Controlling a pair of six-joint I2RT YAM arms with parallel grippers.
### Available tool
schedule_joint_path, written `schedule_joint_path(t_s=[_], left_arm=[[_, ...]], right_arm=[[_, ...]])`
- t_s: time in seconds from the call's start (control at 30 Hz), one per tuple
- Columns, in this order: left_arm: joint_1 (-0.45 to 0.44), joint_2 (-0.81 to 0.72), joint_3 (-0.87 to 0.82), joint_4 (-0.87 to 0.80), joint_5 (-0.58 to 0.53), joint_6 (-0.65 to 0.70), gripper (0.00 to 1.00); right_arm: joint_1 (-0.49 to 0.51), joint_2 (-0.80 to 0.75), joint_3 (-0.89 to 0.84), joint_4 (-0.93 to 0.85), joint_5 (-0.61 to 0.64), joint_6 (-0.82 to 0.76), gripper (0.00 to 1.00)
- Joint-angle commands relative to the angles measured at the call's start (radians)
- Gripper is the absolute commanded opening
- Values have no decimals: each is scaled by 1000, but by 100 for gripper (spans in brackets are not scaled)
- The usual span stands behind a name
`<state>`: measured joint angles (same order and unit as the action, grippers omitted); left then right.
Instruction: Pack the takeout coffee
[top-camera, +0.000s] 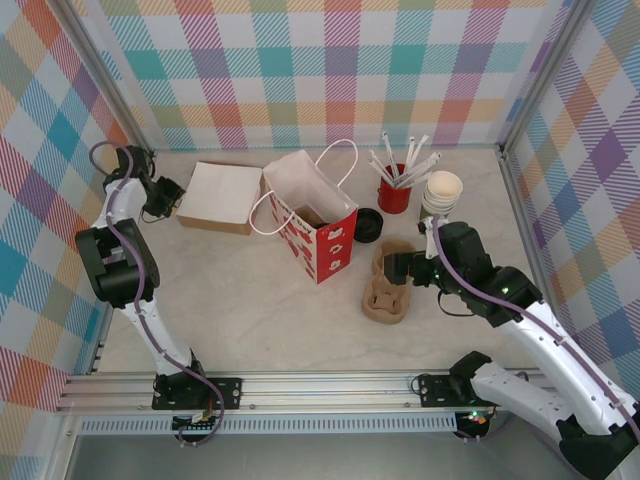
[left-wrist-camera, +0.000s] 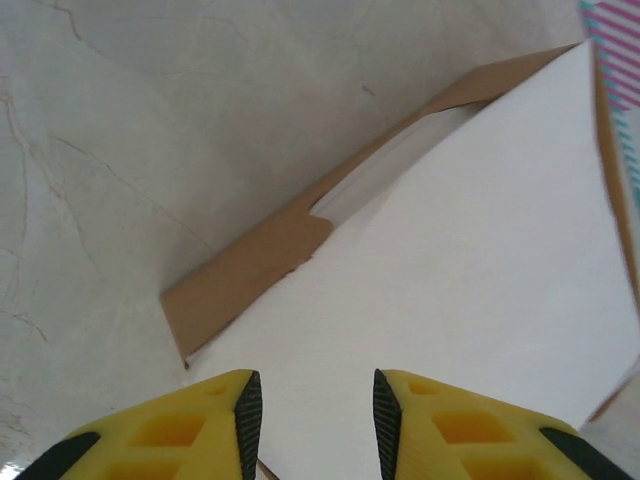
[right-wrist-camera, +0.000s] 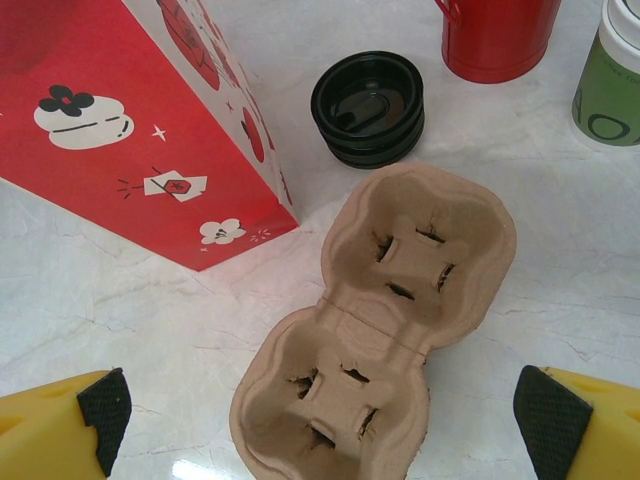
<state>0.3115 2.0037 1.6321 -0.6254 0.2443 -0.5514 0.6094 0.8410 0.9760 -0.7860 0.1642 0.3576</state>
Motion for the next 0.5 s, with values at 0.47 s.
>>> schedule_joint_path(t_s=[0.47], left_arm=[[-6,56,36,-74,-79,42,44]], right_arm=[[1,29,-10,18,-5,-14,100]])
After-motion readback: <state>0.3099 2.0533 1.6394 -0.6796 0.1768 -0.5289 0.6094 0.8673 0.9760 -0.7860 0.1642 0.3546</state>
